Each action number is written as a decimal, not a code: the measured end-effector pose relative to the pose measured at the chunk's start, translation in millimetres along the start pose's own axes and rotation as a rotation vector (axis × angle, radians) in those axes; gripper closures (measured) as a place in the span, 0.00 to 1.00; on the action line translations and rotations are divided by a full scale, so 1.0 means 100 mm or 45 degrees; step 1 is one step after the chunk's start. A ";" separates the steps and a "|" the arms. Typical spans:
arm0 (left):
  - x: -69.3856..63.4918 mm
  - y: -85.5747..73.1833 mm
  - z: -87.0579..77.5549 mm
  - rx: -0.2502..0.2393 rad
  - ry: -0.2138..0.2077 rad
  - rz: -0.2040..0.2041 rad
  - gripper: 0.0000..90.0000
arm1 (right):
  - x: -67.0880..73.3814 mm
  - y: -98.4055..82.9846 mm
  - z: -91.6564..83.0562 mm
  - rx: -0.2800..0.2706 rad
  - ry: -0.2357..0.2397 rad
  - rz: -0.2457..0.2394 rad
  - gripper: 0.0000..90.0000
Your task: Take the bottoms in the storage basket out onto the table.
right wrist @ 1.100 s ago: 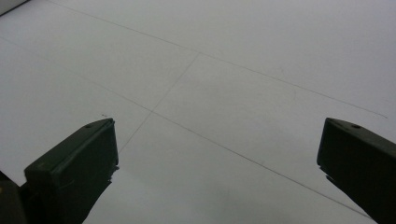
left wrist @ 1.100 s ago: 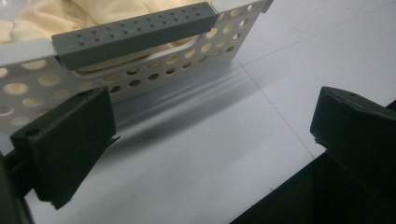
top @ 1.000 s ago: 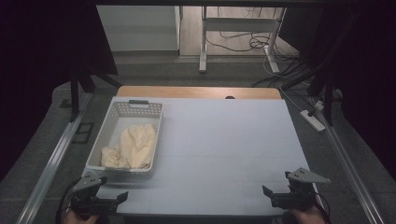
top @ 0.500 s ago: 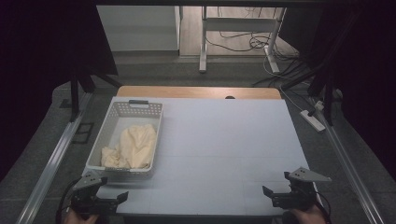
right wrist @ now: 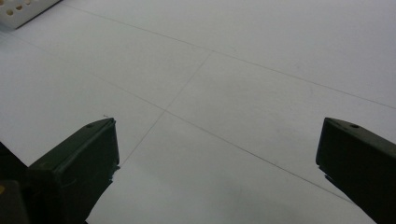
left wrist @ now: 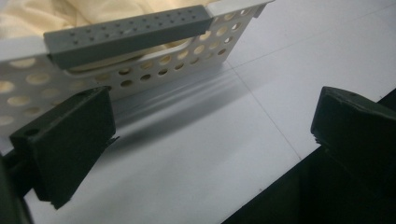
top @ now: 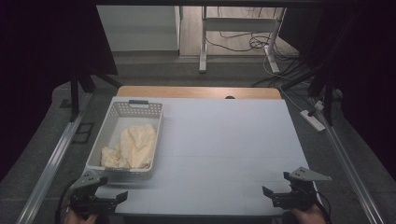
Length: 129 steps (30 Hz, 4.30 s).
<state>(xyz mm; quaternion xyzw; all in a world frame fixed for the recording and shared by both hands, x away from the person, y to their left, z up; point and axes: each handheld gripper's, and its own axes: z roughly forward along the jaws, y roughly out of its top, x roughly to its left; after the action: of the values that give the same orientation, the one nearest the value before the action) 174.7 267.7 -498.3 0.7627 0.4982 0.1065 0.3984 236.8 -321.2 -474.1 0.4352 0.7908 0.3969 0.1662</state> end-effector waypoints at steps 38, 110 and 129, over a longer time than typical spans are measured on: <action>-0.05 0.29 -0.09 -0.012 0.048 0.087 0.00 | 0.02 0.01 0.04 0.049 -0.014 -0.016 0.00; 0.59 1.21 0.50 0.216 0.045 0.047 0.00 | 0.01 0.02 0.07 0.083 -0.013 -0.012 0.00; 0.84 1.41 0.90 0.402 0.034 0.073 0.00 | 0.02 0.02 0.07 0.091 -0.006 -0.026 0.00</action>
<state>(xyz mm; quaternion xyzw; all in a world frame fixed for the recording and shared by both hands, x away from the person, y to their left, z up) 360.5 267.4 -476.6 0.8283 0.4920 0.0484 0.2638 241.2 -315.5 -477.2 0.4335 0.8086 0.3657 0.1564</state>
